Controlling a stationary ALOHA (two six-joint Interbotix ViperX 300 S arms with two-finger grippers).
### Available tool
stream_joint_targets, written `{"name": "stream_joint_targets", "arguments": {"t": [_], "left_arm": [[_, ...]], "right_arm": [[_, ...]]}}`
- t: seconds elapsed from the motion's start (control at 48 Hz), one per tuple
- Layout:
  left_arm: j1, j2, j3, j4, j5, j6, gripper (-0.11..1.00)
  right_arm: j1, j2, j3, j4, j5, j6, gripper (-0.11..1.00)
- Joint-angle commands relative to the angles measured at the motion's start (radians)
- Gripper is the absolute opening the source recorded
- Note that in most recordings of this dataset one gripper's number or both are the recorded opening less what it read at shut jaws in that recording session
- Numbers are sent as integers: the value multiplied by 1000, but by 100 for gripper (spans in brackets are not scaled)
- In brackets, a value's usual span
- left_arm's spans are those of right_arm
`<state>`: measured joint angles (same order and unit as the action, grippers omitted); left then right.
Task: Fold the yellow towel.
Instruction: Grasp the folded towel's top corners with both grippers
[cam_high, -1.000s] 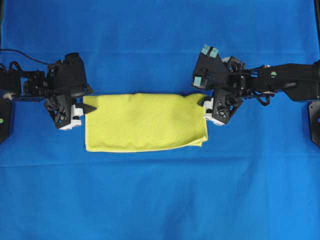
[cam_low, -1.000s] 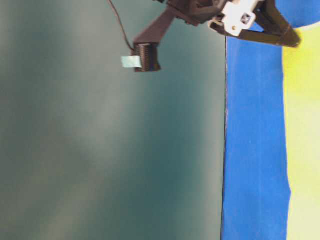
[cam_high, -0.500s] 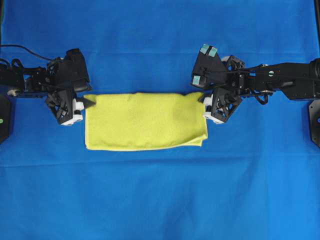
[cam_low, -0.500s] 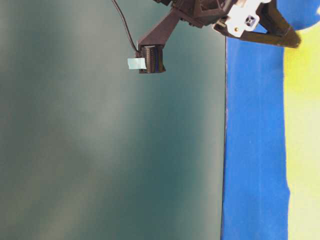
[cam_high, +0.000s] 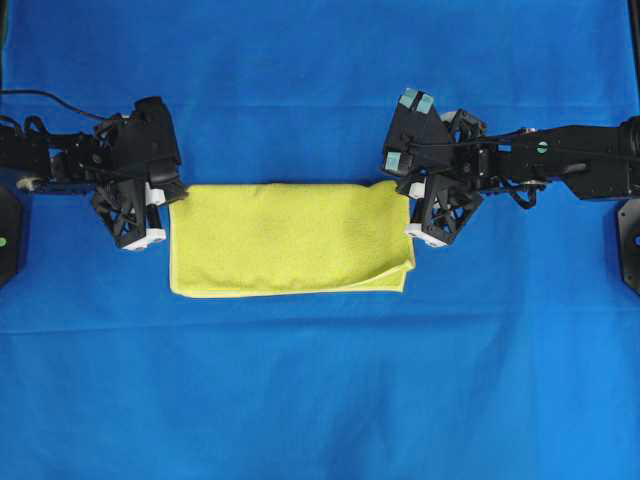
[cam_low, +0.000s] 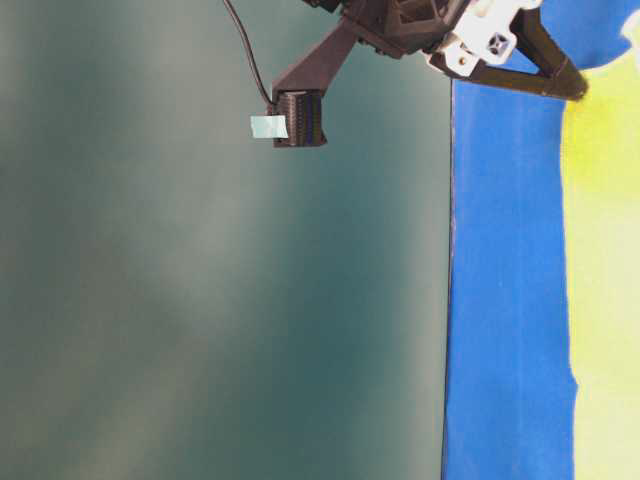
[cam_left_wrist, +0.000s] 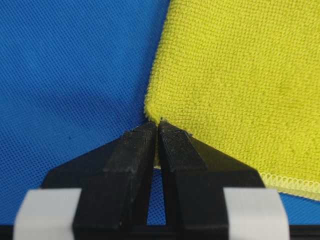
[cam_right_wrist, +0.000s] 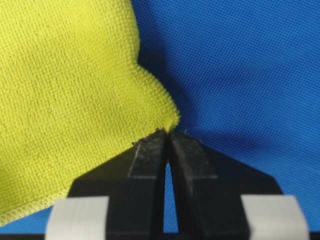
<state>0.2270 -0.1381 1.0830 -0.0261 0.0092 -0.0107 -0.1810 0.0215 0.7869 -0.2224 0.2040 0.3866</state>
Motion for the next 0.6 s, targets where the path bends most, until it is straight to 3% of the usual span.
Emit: {"name": "stream_joint_targets", "arguments": {"t": [0.0,0.271,0.584], "left_arm": [[0,-51,-35,2,37,-2,1],[-81,-262,-118,0,242,-23,1],[-160,-428,-104,2,239,-52,1]], "right_arm": [[-2,-41,-20,3,8,9,2],[2,-206,-28,2,133,37,2],[5,-336,-20,-2,160,51,2]]}}
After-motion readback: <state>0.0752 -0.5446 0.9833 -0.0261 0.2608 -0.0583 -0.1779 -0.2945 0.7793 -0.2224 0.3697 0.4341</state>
